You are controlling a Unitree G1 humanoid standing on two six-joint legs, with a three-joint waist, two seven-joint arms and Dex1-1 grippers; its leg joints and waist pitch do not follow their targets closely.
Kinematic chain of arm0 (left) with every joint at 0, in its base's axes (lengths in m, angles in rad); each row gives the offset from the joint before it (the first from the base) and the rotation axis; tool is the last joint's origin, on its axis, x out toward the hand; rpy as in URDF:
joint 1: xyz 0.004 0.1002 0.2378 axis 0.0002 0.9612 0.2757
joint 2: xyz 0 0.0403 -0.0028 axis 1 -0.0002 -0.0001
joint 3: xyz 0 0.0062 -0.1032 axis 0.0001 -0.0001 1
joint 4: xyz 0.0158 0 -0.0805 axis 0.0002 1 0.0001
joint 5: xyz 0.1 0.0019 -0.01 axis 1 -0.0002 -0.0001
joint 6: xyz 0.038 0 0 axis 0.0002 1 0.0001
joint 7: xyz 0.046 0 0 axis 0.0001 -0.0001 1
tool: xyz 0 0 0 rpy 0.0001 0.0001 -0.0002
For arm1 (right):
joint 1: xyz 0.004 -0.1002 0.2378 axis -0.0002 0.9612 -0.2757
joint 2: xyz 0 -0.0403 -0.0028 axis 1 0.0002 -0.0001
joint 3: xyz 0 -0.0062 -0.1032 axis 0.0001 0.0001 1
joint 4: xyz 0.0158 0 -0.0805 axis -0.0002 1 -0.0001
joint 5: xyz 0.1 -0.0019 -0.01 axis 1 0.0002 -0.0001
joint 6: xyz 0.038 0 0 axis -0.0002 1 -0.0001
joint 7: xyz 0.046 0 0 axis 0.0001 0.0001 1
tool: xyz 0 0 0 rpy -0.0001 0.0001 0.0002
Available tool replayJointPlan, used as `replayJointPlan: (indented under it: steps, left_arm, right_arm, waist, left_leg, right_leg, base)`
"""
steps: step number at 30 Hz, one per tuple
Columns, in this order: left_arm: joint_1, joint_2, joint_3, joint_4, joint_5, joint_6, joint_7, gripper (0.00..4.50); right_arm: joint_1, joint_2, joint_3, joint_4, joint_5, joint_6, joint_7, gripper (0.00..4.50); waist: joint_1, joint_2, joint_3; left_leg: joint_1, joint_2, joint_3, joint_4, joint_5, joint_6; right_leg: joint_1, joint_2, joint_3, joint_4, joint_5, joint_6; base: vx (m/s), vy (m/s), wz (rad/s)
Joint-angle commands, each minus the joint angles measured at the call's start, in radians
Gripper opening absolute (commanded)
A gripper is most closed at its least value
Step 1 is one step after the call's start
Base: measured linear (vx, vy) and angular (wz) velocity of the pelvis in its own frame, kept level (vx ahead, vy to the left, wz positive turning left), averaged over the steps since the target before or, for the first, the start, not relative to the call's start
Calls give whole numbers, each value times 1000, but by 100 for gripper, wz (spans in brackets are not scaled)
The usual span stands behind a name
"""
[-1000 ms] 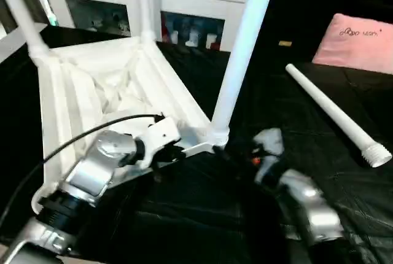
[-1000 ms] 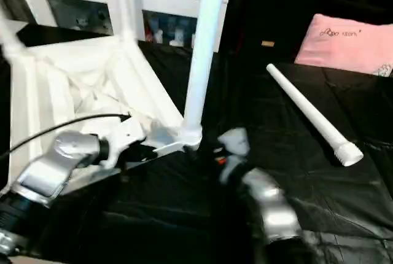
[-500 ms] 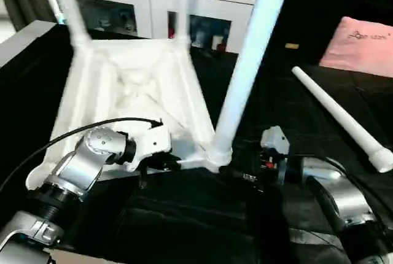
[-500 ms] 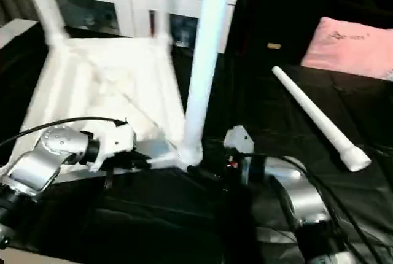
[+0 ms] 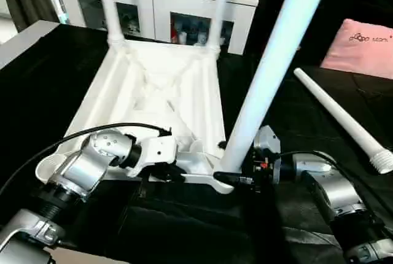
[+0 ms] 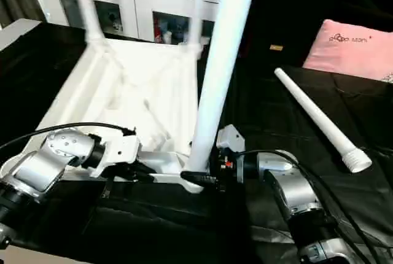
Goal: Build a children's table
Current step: Rotate leg to tighten
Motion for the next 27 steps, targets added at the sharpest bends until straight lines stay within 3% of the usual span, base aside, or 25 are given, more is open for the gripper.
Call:
replayJointPlan:
  steps: [1, 12, 27]
  left_arm:
    - [6, -2, -62, -1, 25, -20, -50, 0]
    - [1, 1, -60, 36, 41, -48, -46, 0]
    - [4, -14, -47, 57, 35, -23, -20, 0]
  right_arm:
    - [-20, -14, 3, 9, 8, 7, 12, 376]
    - [6, -27, 9, 1, -1, 5, 64, 284]
    - [64, 11, 17, -36, 1, 48, 23, 267]
  waist:
    - [-6, 6, -59]
    - [-3, 11, -61]
    - [4, 14, -60]
  left_leg:
    - [4, 23, 4, -54, -137, 45]
    - [6, 23, 4, -52, -146, 39]
    - [8, 24, 3, -53, -166, 29]
  right_leg:
    - [46, -70, 44, -57, -21, -222]
    - [46, -69, 43, -56, -21, -226]
    - [44, -68, 44, -57, -41, -221]
  base:
    - [0, 0, 0]
    - [0, 0, 0]
    - [0, 0, 0]
